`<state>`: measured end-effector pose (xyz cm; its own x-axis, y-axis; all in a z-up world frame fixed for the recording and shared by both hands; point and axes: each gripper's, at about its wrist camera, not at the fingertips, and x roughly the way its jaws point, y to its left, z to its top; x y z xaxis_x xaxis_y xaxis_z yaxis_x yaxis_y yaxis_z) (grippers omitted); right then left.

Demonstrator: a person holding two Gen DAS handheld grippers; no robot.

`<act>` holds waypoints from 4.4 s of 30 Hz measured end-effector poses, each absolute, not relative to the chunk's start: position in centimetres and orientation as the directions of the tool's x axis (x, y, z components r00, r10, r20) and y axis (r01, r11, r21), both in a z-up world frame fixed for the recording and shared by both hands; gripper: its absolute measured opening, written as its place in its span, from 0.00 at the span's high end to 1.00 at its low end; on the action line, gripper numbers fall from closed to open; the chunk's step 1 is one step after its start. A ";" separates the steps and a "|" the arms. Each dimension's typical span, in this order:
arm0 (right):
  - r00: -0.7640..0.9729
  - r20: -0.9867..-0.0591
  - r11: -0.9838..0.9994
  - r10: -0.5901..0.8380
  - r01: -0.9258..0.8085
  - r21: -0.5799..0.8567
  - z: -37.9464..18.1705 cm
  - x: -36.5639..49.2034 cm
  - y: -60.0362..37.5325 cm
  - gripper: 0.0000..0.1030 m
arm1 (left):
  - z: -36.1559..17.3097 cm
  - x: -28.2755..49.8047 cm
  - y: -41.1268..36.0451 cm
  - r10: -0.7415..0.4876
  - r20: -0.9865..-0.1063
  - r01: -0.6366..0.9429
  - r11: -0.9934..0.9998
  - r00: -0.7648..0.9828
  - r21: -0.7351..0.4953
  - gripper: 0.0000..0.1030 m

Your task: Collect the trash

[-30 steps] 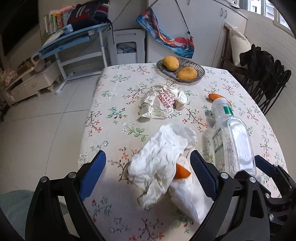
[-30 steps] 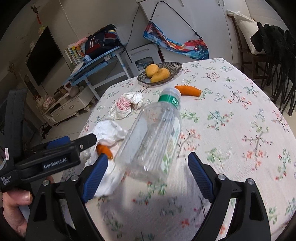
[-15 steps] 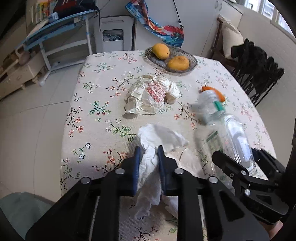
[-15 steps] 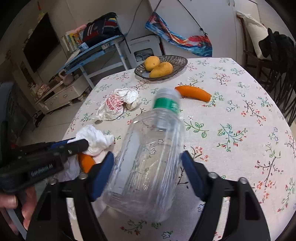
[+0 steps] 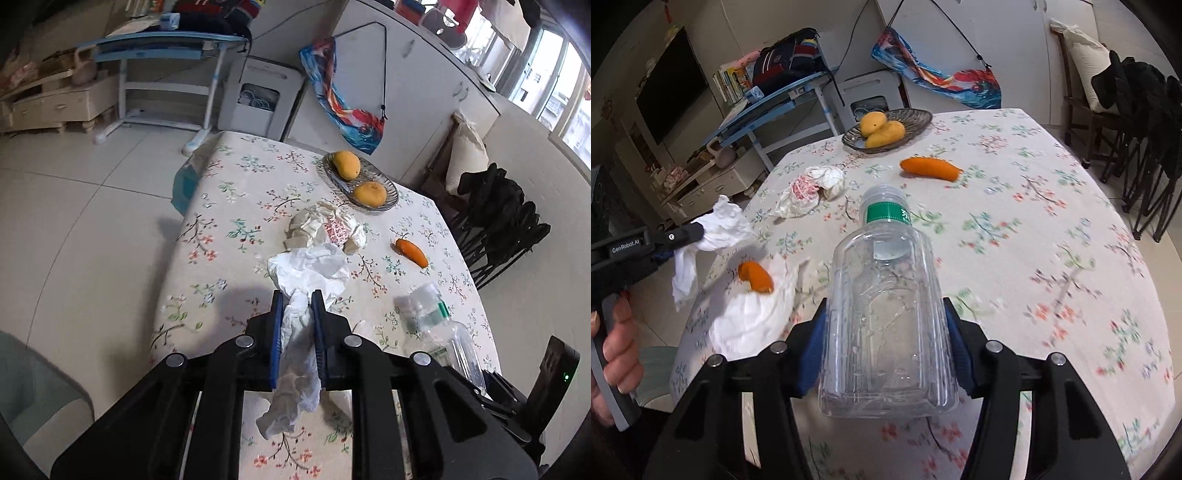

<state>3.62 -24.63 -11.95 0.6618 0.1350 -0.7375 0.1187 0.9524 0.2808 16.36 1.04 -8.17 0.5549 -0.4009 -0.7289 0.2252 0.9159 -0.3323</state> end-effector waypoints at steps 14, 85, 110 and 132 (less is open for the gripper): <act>0.646 -0.755 0.962 0.113 0.119 0.246 -13.2 2.5 -24.4 0.44 | -11.7 11.0 0.6 -0.276 -0.837 0.191 0.959 0.472 -0.209 0.83; 0.686 -0.491 0.728 0.537 -0.083 0.681 -10.6 -10.7 -23.4 0.45 | -5.3 -5.1 0.2 -0.261 -0.581 0.284 0.957 0.771 -0.053 0.84; 0.274 -0.829 0.871 0.488 -0.079 0.486 -19.0 -9.9 -17.5 0.45 | -5.9 -6.0 -0.3 -0.283 -0.587 0.310 0.949 0.759 -0.056 0.84; 0.547 -0.765 0.909 0.339 0.019 0.417 -15.2 -10.6 -20.5 0.33 | -8.5 -8.1 -2.7 -0.355 -0.685 0.475 0.880 0.637 -0.014 0.84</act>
